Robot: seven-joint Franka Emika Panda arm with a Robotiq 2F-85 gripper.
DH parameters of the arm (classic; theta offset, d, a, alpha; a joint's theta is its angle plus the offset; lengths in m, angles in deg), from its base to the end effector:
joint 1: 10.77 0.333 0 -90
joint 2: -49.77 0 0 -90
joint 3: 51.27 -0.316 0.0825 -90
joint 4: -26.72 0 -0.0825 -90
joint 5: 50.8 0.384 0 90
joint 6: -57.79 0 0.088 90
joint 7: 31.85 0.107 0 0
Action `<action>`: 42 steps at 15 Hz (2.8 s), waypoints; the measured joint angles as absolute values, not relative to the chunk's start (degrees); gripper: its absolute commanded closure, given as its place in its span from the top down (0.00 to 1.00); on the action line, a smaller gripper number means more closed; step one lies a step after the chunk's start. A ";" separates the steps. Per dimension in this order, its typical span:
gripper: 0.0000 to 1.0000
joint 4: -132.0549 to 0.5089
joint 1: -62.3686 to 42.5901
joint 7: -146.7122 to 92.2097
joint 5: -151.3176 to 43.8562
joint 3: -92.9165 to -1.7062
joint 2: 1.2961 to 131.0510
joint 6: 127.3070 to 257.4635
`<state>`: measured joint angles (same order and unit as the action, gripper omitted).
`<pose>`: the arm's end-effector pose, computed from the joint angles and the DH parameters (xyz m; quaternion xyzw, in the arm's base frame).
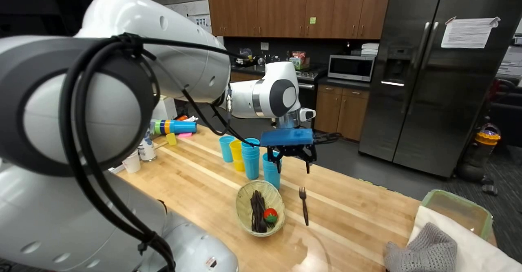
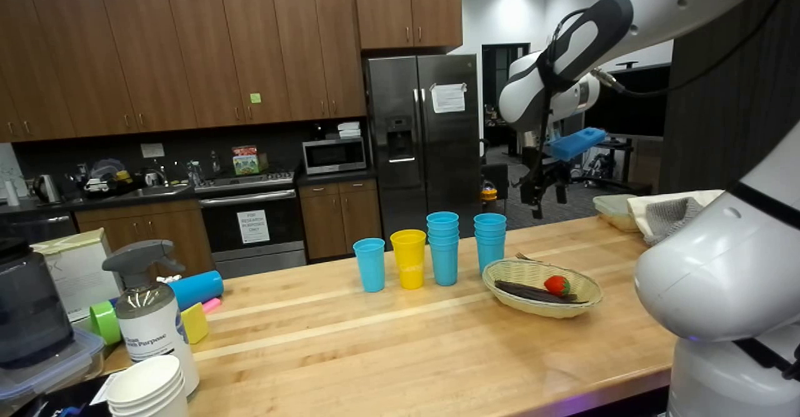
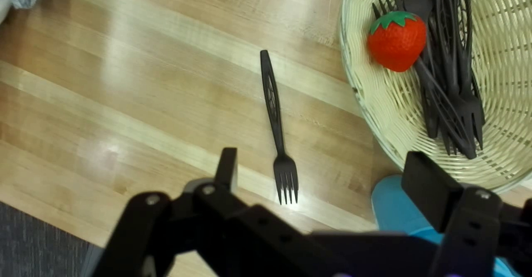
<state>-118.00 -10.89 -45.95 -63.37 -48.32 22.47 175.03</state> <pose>0.3944 -0.0334 0.4414 0.9852 0.1485 -0.0137 0.0844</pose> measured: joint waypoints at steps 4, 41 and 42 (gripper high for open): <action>1.00 -118.01 -10.89 -45.95 -63.37 -48.32 22.46 175.03; 0.74 -124.39 -3.62 -43.02 -44.60 -54.15 37.03 185.14; 0.67 -124.31 -3.70 -42.72 -44.72 -54.14 37.03 185.29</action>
<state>-124.31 -3.70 -42.72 -44.72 -54.14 37.03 185.29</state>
